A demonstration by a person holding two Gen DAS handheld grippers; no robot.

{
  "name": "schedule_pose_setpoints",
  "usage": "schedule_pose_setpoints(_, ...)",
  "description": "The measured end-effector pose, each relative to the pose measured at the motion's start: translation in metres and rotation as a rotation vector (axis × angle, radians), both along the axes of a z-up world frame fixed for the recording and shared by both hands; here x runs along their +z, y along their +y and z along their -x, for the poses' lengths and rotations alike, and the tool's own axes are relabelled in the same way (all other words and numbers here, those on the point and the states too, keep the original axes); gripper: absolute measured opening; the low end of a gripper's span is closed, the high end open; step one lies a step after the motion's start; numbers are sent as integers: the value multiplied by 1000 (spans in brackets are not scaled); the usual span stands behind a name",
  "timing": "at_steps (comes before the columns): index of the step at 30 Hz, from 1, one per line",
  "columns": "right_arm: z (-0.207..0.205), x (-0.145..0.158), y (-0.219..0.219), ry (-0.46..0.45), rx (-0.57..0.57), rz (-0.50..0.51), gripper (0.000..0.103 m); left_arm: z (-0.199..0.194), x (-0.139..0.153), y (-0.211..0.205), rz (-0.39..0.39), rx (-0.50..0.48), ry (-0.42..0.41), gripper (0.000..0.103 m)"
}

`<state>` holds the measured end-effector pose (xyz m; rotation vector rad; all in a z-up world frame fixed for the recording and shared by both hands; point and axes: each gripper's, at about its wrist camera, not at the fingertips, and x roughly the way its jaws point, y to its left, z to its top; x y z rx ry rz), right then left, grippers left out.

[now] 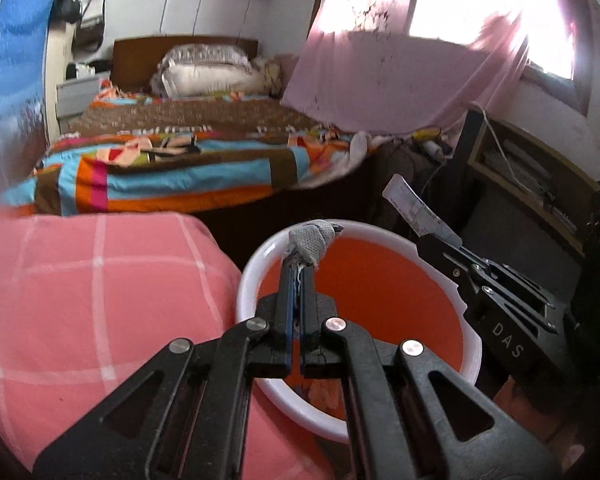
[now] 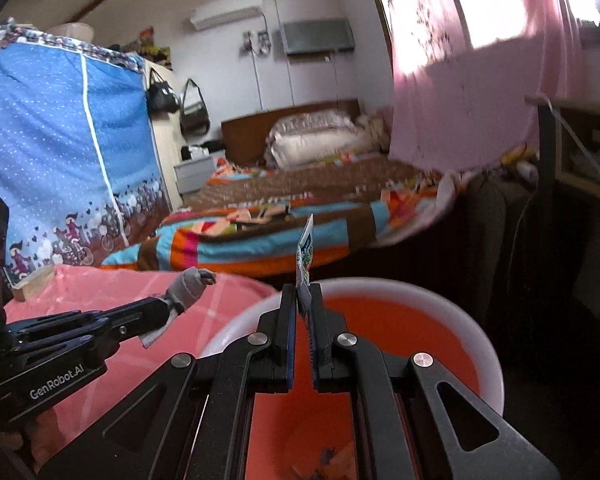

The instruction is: Collect trash

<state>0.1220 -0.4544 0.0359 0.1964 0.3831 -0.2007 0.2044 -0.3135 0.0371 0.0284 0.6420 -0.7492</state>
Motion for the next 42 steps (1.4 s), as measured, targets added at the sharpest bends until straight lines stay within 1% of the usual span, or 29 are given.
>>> schedule_pose_setpoints(8,-4,-19,-14,97,-13,-48,4,-1,-18,-17,-61,-16,73,5)
schedule_pose_setpoints(14,-8,-29,-24,155,-11,-104,5,-8,-28,-23,-104,-2,120,6)
schedule_pose_setpoints(19,-10,-35,-28,189,-9,-139,6,-10,-32,-23,-108,3,150,6)
schedule_pose_setpoints(24,-11,-37,-30,210,-17,-151,6,-12,-33,-24,-107,7,170,8)
schedule_pose_setpoints(27,-11,-38,-31,219,-21,-160,6,-13,-33,-23,-106,12,178,11)
schedule_pose_setpoints(34,-12,-40,-36,232,-32,-182,8,-14,-32,-18,-99,21,179,23)
schedule_pose_setpoints(36,-13,-40,-37,235,-36,-187,9,-14,-31,-17,-94,22,178,25)
schedule_pose_setpoints(37,-13,-40,-38,235,-37,-190,10,-15,-31,-17,-92,22,178,26)
schedule_pose_setpoints(39,-13,-40,-38,236,-42,-192,21,-16,-30,-16,-90,23,177,27)
schedule_pose_setpoints(40,-13,-40,-38,235,-44,-191,33,-16,-30,-17,-88,24,176,28)
schedule_pose_setpoints(41,-12,-39,-39,228,-47,-193,42,-16,-29,-16,-86,26,175,29)
schedule_pose_setpoints(42,-11,-39,-39,221,-49,-197,43,-16,-29,-15,-83,28,174,30)
